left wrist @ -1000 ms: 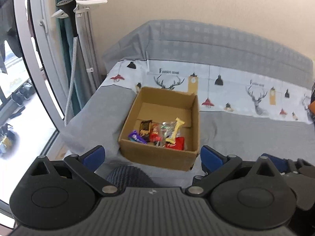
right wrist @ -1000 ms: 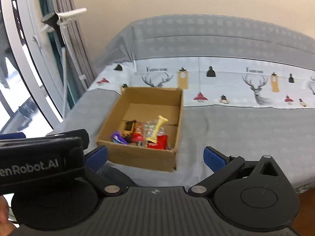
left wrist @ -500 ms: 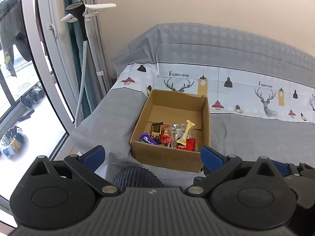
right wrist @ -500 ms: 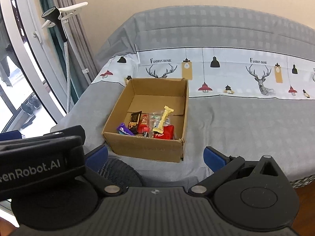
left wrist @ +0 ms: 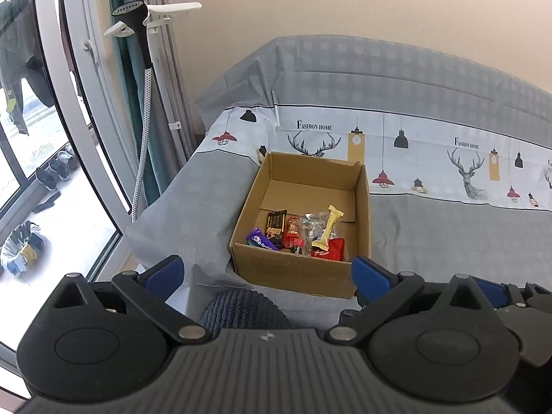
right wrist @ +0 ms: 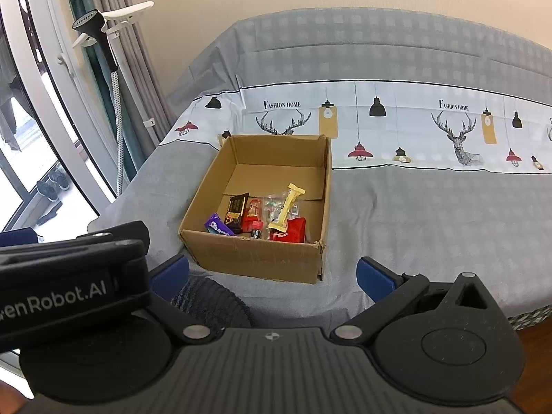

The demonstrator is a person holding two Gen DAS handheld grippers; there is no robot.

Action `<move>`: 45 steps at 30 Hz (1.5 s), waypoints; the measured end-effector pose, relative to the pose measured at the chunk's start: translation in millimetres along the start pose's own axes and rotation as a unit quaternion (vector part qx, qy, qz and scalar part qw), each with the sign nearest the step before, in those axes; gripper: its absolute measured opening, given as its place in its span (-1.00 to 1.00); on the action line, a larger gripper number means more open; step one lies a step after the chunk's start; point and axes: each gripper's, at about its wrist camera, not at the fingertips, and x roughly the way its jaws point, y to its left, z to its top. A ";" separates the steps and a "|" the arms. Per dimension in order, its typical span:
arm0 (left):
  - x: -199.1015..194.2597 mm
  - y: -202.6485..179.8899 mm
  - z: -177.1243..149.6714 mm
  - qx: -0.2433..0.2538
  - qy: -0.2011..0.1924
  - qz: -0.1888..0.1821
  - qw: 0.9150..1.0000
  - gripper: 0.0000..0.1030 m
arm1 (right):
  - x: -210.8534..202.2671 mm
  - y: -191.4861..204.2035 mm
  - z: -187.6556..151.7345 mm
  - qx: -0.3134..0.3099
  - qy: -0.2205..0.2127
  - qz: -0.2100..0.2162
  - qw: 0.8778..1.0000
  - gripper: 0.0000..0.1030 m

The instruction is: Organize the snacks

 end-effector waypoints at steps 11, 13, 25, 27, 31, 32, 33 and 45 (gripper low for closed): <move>1.9 -1.7 -0.5 0.002 0.002 0.000 1.000 1.00 | 1.6 -1.6 -2.0 -0.002 0.001 0.001 1.000 0.99; 1.8 -1.9 -0.6 0.001 0.002 0.000 1.000 1.00 | 1.4 -1.5 -1.6 -0.003 0.001 0.001 1.000 0.99; 1.5 -2.0 -1.5 0.001 0.001 0.002 1.000 1.00 | 1.4 -2.7 -2.7 -0.004 0.000 0.002 1.000 0.99; 1.5 -1.8 -2.3 0.002 0.001 0.001 1.000 1.00 | 1.4 -2.4 -2.7 -0.004 -0.001 0.002 1.000 0.99; 2.1 -1.4 -3.0 0.002 0.001 0.001 1.000 1.00 | 1.8 -2.9 -2.7 -0.003 0.000 0.003 1.000 0.99; 2.2 -1.0 -3.6 0.001 -0.001 -0.001 1.000 1.00 | 1.7 -2.3 -2.7 -0.003 0.000 0.002 1.000 0.99; 2.4 -0.2 -3.9 0.000 -0.001 -0.003 1.000 1.00 | 1.5 -2.8 -3.0 -0.002 -0.001 0.002 1.000 0.99; 4.8 0.0 -6.2 -0.001 -0.001 -0.005 1.000 1.00 | 3.1 -6.2 -3.7 -0.005 0.002 0.003 1.000 0.99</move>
